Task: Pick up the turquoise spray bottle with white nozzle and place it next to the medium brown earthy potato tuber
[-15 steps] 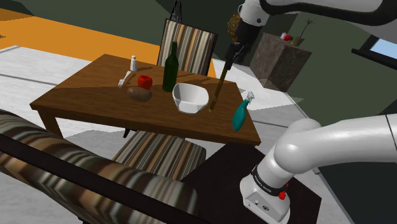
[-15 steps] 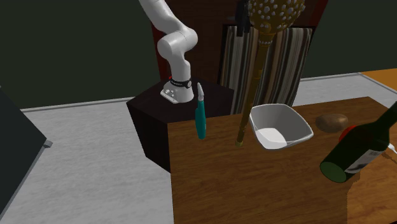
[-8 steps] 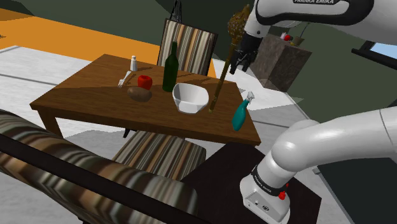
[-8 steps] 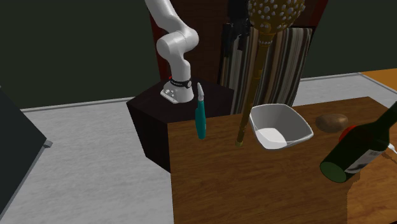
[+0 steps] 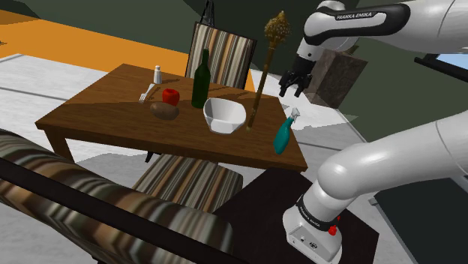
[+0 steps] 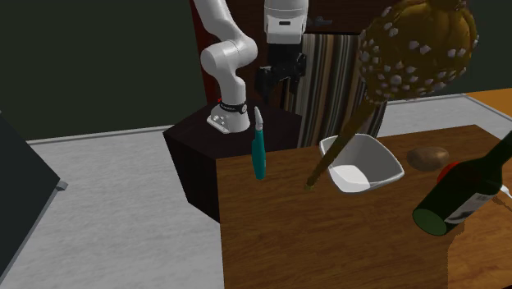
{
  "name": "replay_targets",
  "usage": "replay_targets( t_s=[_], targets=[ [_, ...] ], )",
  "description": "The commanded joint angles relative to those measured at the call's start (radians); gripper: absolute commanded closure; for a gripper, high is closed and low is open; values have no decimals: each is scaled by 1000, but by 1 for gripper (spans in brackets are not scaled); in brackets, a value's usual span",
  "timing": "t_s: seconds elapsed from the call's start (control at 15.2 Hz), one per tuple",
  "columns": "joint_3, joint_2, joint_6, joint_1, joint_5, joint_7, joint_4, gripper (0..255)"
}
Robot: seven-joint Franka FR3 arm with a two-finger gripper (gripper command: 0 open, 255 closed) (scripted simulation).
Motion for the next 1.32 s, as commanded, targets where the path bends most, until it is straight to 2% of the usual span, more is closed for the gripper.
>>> replay_targets(
  t_s=[0.0,0.26,0.79,1.25],
  targets=[
    [-41,41,24,-22,7,-4,1,0],
    [-115,112,63,-58,24,-17,0,0],
    [-126,139,171,-57,25,-21,-83,0],
    [-126,139,171,-57,26,-21,-83,0]
  ],
)
